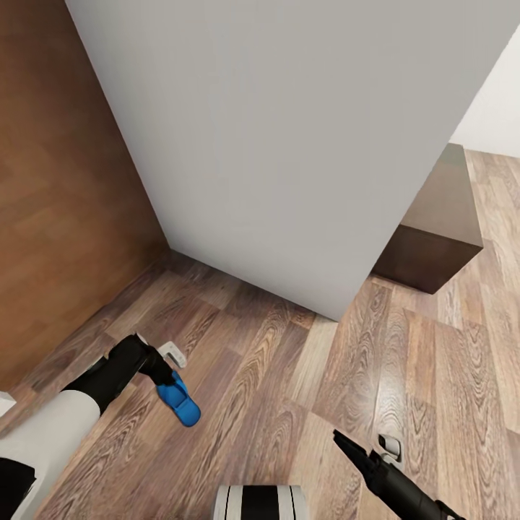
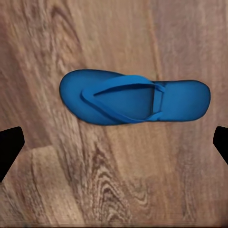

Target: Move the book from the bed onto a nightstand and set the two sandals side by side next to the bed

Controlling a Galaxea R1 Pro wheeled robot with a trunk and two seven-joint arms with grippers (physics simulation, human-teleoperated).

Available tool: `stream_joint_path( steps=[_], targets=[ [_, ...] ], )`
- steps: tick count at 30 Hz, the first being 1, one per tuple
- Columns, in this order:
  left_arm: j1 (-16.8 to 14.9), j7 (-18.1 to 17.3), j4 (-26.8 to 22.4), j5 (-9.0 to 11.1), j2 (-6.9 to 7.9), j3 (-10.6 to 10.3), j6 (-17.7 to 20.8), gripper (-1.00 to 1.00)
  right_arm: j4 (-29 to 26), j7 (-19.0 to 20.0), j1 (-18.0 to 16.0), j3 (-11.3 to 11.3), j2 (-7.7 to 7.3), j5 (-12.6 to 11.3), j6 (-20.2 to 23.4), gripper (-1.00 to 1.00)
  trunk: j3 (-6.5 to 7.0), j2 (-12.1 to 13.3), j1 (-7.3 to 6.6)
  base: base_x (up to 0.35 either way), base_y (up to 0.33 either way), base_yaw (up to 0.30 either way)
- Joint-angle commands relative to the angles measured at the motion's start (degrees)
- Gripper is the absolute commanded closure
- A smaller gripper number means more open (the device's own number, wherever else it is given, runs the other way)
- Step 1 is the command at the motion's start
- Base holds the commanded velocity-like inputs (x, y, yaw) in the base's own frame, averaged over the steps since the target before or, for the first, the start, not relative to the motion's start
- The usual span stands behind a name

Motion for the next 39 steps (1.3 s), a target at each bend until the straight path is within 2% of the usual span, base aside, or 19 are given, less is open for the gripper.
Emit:
stream_joint_path(
  steps=[1, 8, 13, 18, 23, 25, 39],
  targets=[
    [-0.02, -0.45, -0.07, -0.78, 0.05, -0.16, 0.06, -1.0, 0.03, 0.1, -0.02, -0.14, 0.02, -0.41, 0.95, -1.0, -0.27, -0.03, 0.01, 0.0, 0.0, 0.0],
    [-0.05, -0.47, 0.09, -1.47, 0.08, -0.09, 0.0, -1.0, 0.28, 0.1, 0.01, -1.15, 0.05, -1.14, 2.93, -1.0, -1.82, -0.13, 0.19, 0.0, 0.0, 0.0],
    [-0.05, -0.47, 0.1, -1.53, 0.05, -0.05, -0.02, -1.0, 2.36, 1.01, 0.06, -3.55, -0.29, -4.22, 3.77, -1.0, -2.93, -0.19, 0.32, 0.0, 0.0, 0.0],
    [-0.03, -0.47, -0.02, -1.56, 0.06, 0.0, -0.02, -1.0, 5.79, 5.74, 0.12, -6.62, -1.84, -7.4, 5.35, -1.0, -4.04, -0.26, 0.45, 0.0, 0.0, 0.0],
    [-0.04, -0.53, -0.68, -1.39, 0.14, 0.08, -0.08, -1.0, 8.69, 11.68, 0.14, -8.29, -2.92, -8.62, 6.04, -1.0, -5.14, -0.33, 0.58, 0.0, 0.0, 0.0],
    [-0.03, -0.54, -1.0, -1.28, 0.14, 0.09, -0.09, -1.0, 9.1, 12.54, 0.14, -8.51, -3.04, -8.78, 6.05, -1.0, -5.59, -0.35, 0.63, 0.0, 0.0, 0.0],
    [-0.04, -0.49, -1.93, -0.97, -0.09, 0.24, -0.17, -1.0, 9.72, 14.0, 0.14, -8.87, -3.13, -9.04, 6.06, -1.0, -5.59, -0.35, 0.63, 0.0, 0.0, 0.0]
  ],
)
